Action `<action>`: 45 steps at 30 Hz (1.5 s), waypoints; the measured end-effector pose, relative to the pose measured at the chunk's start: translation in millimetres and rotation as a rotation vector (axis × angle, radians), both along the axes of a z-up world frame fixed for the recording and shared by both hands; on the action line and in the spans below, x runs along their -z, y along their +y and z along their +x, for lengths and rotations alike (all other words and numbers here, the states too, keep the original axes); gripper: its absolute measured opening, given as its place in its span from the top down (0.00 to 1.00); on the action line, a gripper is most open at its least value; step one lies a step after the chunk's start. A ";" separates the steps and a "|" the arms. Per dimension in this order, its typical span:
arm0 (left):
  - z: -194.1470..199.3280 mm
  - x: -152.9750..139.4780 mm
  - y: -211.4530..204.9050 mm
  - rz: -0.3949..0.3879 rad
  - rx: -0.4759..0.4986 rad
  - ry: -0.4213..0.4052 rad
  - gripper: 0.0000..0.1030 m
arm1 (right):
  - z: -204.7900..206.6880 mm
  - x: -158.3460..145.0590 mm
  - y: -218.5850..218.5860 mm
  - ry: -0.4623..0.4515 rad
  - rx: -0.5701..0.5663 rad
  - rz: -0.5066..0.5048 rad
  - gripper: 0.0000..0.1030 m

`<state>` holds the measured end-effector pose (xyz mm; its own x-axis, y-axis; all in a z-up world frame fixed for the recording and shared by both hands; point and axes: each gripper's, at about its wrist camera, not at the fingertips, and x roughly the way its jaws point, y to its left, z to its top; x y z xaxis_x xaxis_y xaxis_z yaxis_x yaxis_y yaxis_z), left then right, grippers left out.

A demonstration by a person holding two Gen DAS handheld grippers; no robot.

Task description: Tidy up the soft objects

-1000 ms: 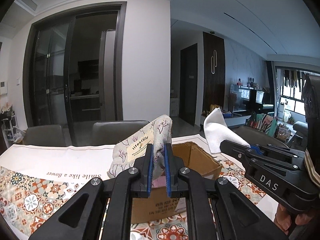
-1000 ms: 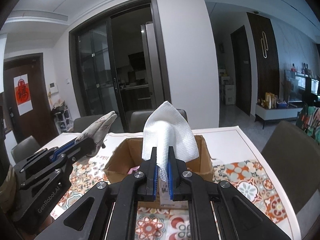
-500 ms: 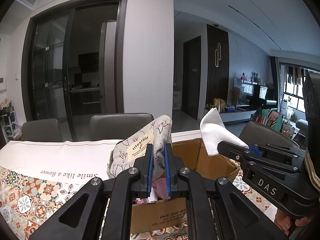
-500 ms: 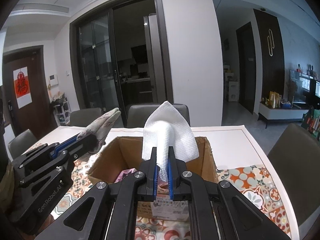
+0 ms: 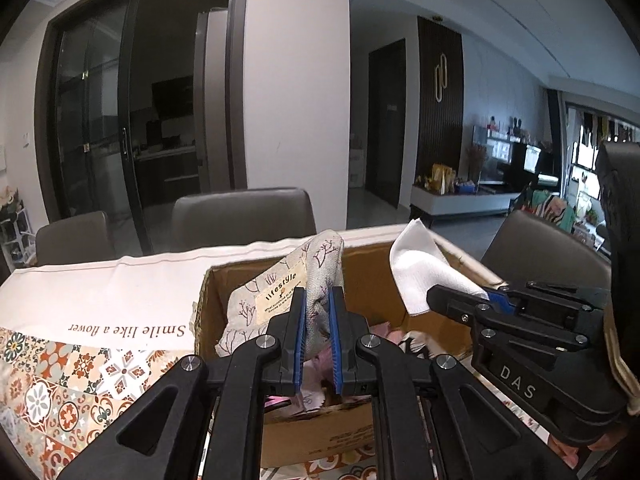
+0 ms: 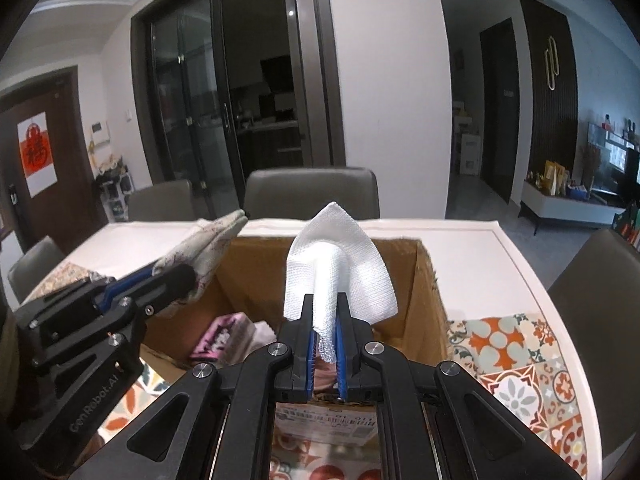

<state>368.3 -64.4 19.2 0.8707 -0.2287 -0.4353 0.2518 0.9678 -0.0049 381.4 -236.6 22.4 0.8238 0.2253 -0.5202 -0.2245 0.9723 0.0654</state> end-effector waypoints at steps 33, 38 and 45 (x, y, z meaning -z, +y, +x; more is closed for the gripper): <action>-66.6 -21.0 19.2 0.017 -0.141 -0.052 0.30 | -62.6 -13.8 -10.0 -0.054 0.104 0.020 0.44; -92.6 -32.2 24.1 0.030 -0.173 -0.084 0.26 | -87.2 -23.4 -9.6 -0.072 0.127 0.027 0.37; -129.5 -40.0 28.1 0.027 -0.185 -0.104 0.18 | -128.1 -36.9 -10.7 -0.098 0.144 0.034 0.36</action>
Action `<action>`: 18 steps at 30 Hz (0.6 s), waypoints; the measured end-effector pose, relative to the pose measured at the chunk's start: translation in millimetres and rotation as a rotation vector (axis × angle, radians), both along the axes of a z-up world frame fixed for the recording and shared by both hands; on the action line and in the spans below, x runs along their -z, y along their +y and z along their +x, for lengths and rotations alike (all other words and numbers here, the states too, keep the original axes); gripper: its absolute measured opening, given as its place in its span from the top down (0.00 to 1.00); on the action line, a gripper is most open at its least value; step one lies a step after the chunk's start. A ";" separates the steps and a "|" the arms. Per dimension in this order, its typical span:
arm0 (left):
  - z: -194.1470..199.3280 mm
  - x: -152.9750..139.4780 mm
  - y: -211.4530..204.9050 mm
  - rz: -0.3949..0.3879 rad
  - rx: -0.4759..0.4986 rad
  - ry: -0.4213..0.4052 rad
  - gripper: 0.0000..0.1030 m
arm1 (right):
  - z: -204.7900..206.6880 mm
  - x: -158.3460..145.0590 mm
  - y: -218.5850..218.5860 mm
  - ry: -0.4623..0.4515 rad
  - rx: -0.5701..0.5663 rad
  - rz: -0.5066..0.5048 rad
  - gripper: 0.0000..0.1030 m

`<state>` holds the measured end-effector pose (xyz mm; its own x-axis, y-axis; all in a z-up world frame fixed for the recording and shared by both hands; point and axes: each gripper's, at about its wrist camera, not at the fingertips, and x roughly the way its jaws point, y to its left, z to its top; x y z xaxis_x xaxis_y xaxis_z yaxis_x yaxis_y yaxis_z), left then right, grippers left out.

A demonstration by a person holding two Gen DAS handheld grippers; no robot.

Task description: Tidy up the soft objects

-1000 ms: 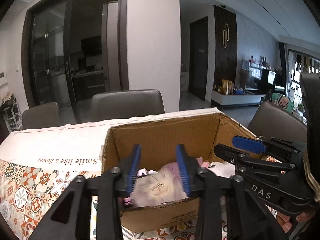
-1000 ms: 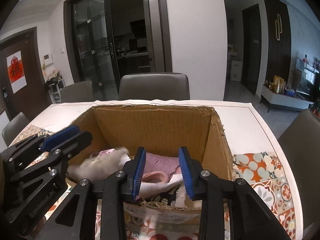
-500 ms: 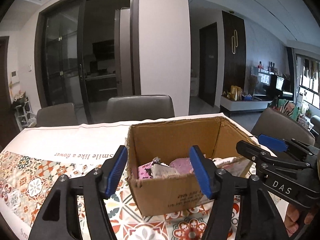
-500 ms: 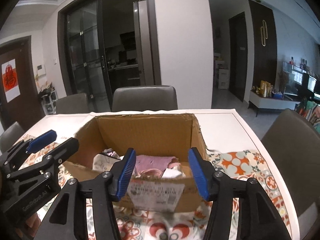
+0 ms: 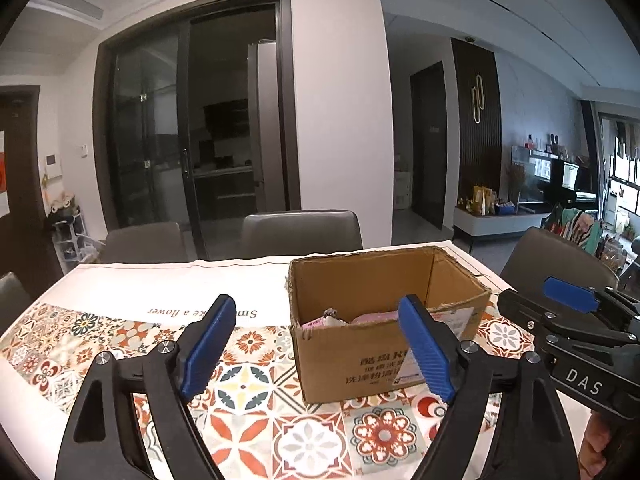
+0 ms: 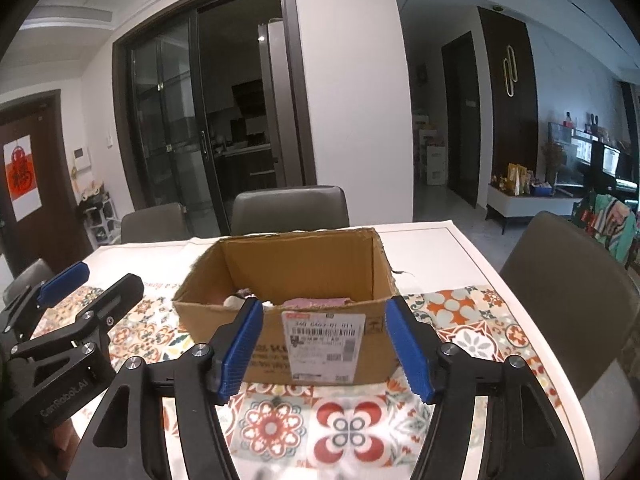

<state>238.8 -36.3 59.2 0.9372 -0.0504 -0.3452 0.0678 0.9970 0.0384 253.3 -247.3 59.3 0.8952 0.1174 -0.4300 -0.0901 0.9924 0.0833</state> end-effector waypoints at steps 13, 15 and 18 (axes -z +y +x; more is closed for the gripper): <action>-61.4 -5.5 8.1 -0.002 -0.028 -0.011 0.08 | -68.1 -17.6 3.2 -0.049 0.053 -0.064 0.31; -71.2 -7.4 8.1 0.005 -0.031 -0.018 0.08 | -77.8 -18.3 4.2 -0.052 0.058 -0.070 0.31; -84.4 -9.2 10.0 0.007 -0.030 -0.027 0.05 | -90.8 -19.2 3.0 -0.049 0.064 -0.064 0.30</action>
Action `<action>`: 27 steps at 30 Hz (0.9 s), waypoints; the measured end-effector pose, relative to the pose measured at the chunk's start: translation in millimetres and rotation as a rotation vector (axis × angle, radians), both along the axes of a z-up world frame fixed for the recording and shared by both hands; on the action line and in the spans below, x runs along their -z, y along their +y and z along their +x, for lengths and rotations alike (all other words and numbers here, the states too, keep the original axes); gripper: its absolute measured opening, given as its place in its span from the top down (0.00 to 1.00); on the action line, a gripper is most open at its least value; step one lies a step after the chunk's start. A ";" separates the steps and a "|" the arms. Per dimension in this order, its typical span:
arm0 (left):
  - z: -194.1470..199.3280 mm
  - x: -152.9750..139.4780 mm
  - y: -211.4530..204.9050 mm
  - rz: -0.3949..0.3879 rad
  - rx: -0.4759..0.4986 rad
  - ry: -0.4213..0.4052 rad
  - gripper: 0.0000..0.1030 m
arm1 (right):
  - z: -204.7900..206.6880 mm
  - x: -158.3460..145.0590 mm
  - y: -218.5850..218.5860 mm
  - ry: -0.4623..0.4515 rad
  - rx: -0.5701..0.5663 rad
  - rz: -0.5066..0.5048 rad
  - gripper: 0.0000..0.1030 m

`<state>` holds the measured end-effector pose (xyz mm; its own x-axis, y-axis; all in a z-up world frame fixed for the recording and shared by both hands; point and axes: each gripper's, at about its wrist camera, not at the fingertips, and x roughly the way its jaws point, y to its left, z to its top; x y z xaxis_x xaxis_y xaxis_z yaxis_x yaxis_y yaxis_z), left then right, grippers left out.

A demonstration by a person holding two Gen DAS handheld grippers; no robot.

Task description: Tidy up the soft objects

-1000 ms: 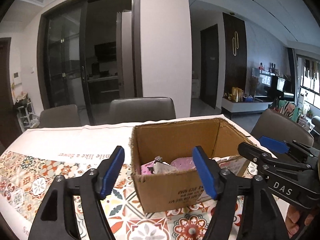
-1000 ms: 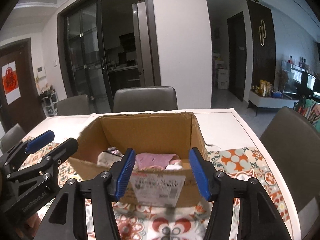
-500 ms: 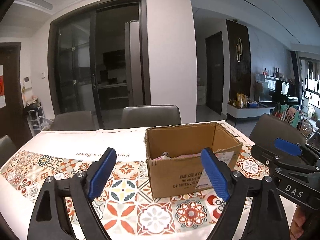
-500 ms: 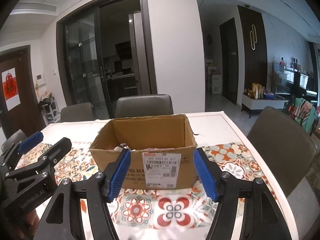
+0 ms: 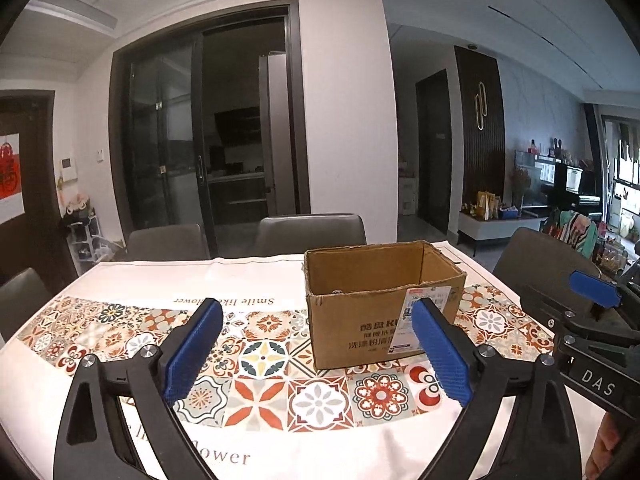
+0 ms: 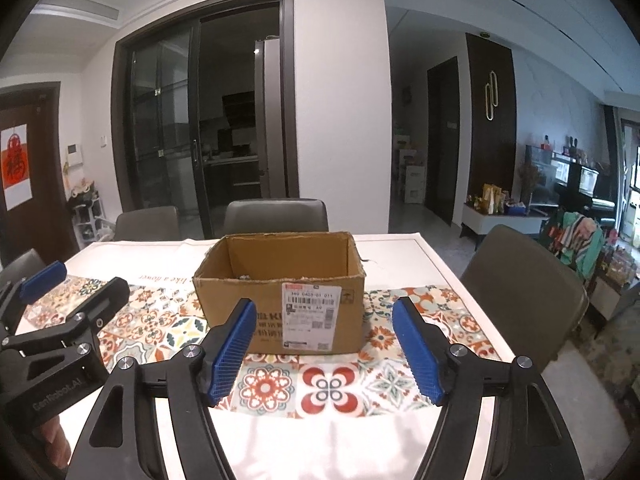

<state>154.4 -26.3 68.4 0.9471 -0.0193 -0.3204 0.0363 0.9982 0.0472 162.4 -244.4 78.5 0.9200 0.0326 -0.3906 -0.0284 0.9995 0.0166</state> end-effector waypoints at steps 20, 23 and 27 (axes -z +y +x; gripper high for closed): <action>-54.5 4.0 6.3 0.000 -0.013 -0.016 0.00 | -51.1 1.8 -3.1 -0.013 0.000 0.030 0.30; -56.7 5.8 8.2 -0.001 -0.018 -0.019 0.00 | -52.7 2.6 -2.0 -0.014 0.005 0.028 0.30; -57.5 7.0 10.5 -0.014 -0.014 -0.016 0.00 | -54.5 4.3 -0.2 -0.010 0.004 0.035 0.30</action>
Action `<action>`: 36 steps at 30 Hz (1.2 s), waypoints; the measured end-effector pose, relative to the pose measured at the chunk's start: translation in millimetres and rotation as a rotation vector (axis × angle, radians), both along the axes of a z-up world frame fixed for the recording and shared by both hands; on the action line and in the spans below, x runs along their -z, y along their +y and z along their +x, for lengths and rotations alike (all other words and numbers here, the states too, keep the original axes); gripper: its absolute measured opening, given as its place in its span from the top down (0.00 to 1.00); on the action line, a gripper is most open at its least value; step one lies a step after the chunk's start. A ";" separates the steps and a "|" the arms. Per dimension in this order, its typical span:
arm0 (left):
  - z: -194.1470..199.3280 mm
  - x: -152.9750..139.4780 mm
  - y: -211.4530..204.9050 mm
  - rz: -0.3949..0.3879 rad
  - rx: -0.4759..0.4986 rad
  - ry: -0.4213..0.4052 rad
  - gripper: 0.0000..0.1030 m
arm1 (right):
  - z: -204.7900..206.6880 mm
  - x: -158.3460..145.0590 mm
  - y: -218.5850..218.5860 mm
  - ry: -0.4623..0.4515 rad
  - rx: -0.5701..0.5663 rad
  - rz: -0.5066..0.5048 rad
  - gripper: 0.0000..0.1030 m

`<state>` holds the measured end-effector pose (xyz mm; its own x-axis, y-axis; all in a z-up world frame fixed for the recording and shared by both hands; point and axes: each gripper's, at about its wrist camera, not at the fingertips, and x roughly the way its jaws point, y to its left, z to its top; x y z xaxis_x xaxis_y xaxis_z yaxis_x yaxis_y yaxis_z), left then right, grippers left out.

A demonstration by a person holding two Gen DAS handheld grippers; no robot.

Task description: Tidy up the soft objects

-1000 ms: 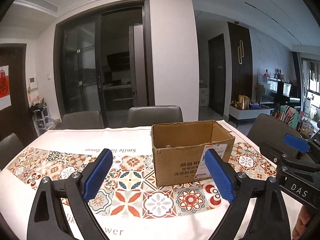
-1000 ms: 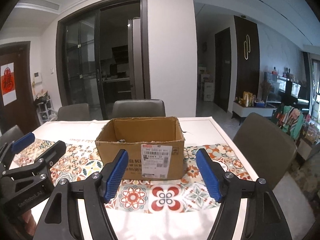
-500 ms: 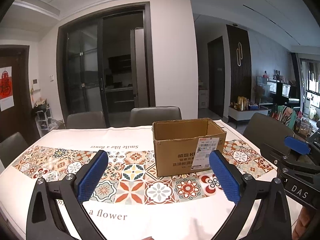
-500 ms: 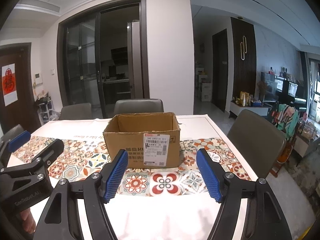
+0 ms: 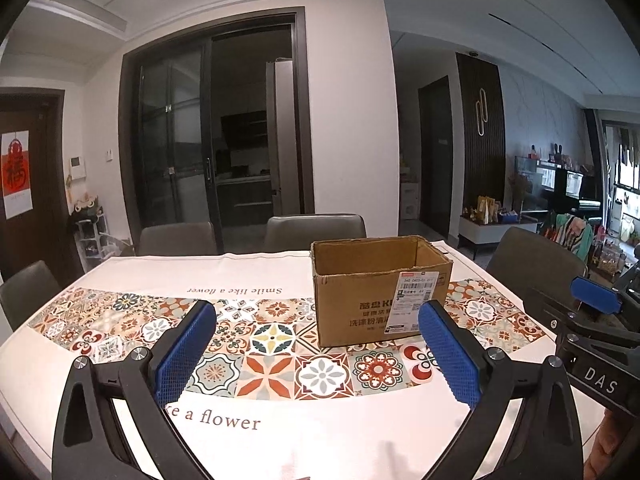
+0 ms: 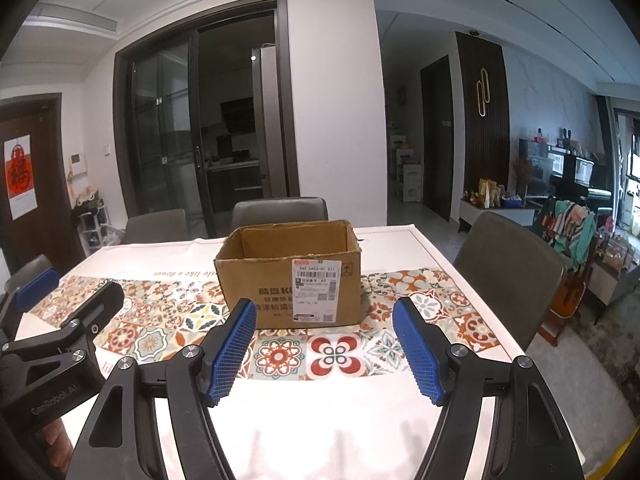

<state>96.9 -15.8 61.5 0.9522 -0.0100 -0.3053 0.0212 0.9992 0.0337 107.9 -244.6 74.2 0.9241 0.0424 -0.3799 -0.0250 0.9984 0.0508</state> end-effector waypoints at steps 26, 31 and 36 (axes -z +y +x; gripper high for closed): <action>-1.7 2.9 2.9 -0.002 -0.004 0.003 0.00 | -1.5 5.6 3.2 0.012 -0.002 0.012 0.30; -1.8 3.1 2.8 -0.002 -0.005 0.003 0.00 | -1.4 6.6 3.0 0.013 -0.003 0.010 0.30; 0.2 3.4 2.0 -0.003 -0.006 0.007 0.00 | -0.7 10.6 1.8 0.019 -0.002 0.013 0.30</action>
